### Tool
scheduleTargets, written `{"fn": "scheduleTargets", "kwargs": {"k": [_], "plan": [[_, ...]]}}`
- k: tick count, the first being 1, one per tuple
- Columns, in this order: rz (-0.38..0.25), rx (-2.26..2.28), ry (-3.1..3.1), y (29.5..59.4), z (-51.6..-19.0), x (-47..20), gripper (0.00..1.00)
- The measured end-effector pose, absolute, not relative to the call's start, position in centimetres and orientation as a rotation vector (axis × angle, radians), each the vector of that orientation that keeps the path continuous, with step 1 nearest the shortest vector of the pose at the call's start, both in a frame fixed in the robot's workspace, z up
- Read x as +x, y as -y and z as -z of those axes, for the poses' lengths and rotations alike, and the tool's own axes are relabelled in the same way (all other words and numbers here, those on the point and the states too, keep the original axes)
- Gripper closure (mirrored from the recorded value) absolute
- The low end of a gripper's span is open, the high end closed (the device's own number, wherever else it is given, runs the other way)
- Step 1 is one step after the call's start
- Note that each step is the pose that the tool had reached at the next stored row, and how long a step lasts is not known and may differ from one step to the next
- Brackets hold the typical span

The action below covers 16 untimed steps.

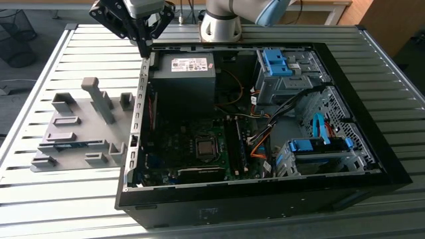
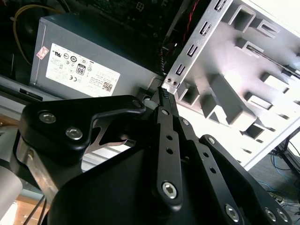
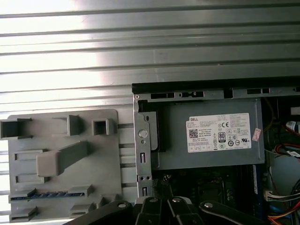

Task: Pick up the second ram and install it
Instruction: 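Reach for the second ram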

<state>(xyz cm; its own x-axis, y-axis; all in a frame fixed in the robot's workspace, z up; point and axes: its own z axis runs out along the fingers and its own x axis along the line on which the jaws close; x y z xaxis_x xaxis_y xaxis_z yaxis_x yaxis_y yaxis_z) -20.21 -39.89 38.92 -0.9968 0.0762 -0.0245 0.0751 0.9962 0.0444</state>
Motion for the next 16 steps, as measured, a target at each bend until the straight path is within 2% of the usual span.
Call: {"fn": "scheduleTargets", "kwargs": {"k": [16], "plan": [[-0.068, 0.118, -3.113, 39.89, -38.88, -21.03, 0.89]]}}
